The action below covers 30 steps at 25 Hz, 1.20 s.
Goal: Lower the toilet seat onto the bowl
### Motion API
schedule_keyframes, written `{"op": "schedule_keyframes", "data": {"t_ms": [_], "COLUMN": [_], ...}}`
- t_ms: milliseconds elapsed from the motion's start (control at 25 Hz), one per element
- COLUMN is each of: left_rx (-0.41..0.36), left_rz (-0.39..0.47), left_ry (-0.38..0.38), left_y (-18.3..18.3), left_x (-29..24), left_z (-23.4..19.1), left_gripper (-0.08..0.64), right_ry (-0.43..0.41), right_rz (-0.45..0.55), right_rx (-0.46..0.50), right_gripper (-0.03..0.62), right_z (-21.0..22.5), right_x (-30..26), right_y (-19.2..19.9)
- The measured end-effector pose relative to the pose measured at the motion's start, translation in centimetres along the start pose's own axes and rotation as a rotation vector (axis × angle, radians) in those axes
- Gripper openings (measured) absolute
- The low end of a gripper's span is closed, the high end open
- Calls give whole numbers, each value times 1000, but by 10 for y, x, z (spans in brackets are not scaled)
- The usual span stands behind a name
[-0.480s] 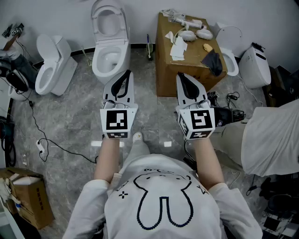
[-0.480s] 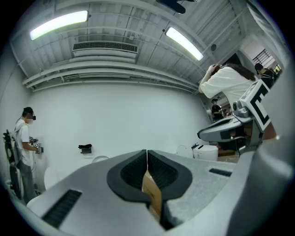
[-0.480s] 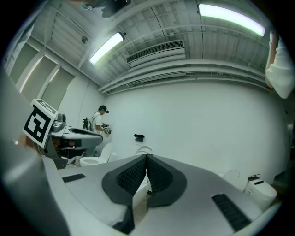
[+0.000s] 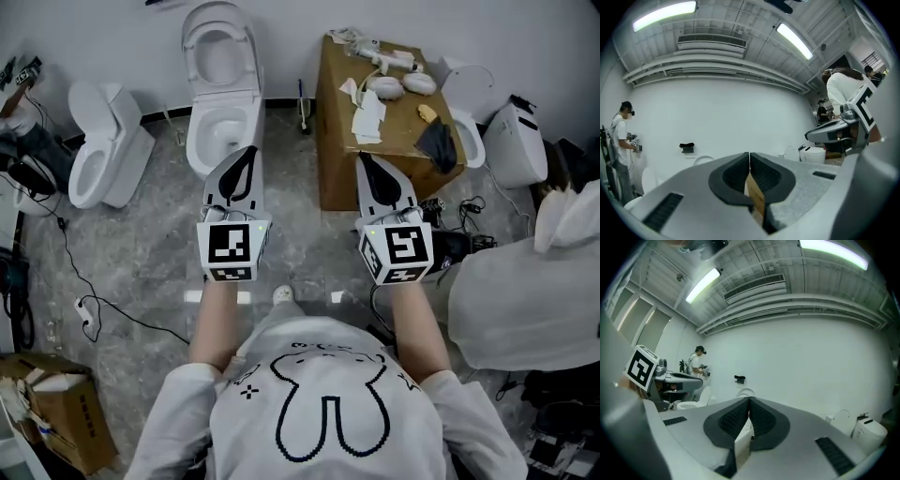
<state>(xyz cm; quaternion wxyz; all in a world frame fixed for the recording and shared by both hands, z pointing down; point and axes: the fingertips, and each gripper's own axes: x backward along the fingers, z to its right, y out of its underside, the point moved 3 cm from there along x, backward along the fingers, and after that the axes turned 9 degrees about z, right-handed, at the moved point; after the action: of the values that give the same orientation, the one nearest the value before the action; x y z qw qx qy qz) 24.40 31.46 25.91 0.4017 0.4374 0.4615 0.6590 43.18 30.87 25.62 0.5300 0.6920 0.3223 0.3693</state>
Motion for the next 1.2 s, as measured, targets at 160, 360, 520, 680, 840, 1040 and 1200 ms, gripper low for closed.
{"op": "schedule_keyframes", "data": {"t_ms": [160,360,520,680,840,1040,1200], "left_rx": [4,18,9,15,12,0,-11], "left_rz": [-5,-18,-36,-41,-48,-63,-65], "left_ry": [-9,-29,-62,-122,-169,-204,-232], "left_y": [16,35,47,55,60,68,75], "left_x": [-29,-54,-60,-55,-52,-52,-59], "left_z": [-35,-77,-115,-149,-173,-195,-213], "left_gripper": [14,14,14,14,14,14,14], "right_ry": [-12,-34,-56,-104,-138,-172,-208], "right_rz": [-12,-27,-30,-32,-26,-22,-18], "right_rx": [4,-4,-17,-11,-15,-24,-25], "right_gripper": [28,28,28,28,28,28,28], "right_z": [-3,-12,-26,-46,-57,-68,-75], "right_x": [-45,-97,-134,-158,-180,-206,-230], "right_y": [12,28,35,41,43,49,56]}}
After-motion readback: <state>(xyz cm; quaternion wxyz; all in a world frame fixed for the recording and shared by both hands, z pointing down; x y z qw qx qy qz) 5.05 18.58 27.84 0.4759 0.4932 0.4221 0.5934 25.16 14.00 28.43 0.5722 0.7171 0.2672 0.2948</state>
